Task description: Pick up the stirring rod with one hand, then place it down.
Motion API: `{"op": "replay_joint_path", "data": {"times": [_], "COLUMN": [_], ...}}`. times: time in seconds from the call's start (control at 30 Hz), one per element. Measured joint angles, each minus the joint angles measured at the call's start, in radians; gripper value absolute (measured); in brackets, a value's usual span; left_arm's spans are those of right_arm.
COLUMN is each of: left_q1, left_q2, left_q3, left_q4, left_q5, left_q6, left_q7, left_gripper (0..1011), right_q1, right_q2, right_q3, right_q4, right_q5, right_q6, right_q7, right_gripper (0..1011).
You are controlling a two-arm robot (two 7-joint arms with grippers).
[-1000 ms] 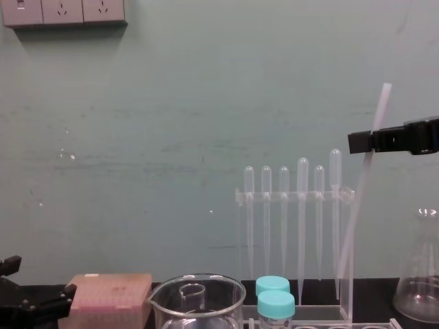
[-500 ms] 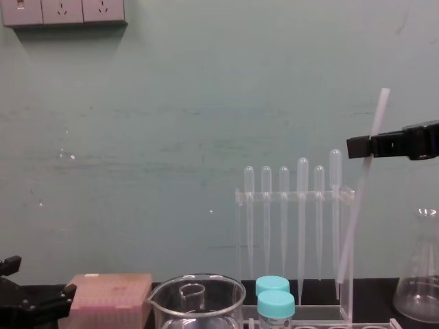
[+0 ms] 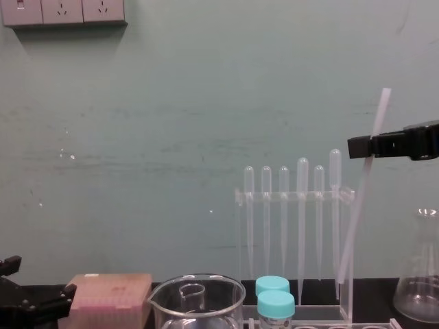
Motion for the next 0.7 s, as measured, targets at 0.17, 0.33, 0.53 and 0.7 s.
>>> {"op": "replay_joint_path", "data": {"times": [0.17, 0.33, 0.53, 0.7], "left_q1": [0.0, 0.0, 0.0, 0.0], "left_q2": [0.0, 0.0, 0.0, 0.0], "left_q3": [0.0, 0.0, 0.0, 0.0], "left_q4": [0.0, 0.0, 0.0, 0.0], "left_q5": [0.0, 0.0, 0.0, 0.0], "left_q6": [0.0, 0.0, 0.0, 0.0], "left_q7": [0.0, 0.0, 0.0, 0.0], "left_gripper": [1000, 1000, 1000, 1000], "right_q1": [-0.002, -0.005, -0.007, -0.007], "right_q2": [0.003, 0.006, 0.008, 0.008], "right_q3": [0.002, 0.003, 0.003, 0.0], "right_q4": [-0.001, -0.001, -0.002, -0.001], "right_q5": [0.001, 0.002, 0.003, 0.002], "right_q6": [-0.001, -0.005, -0.005, -0.002], "right_q7": [0.001, 0.003, 0.005, 0.006], "right_gripper": [72, 72, 72, 72]}}
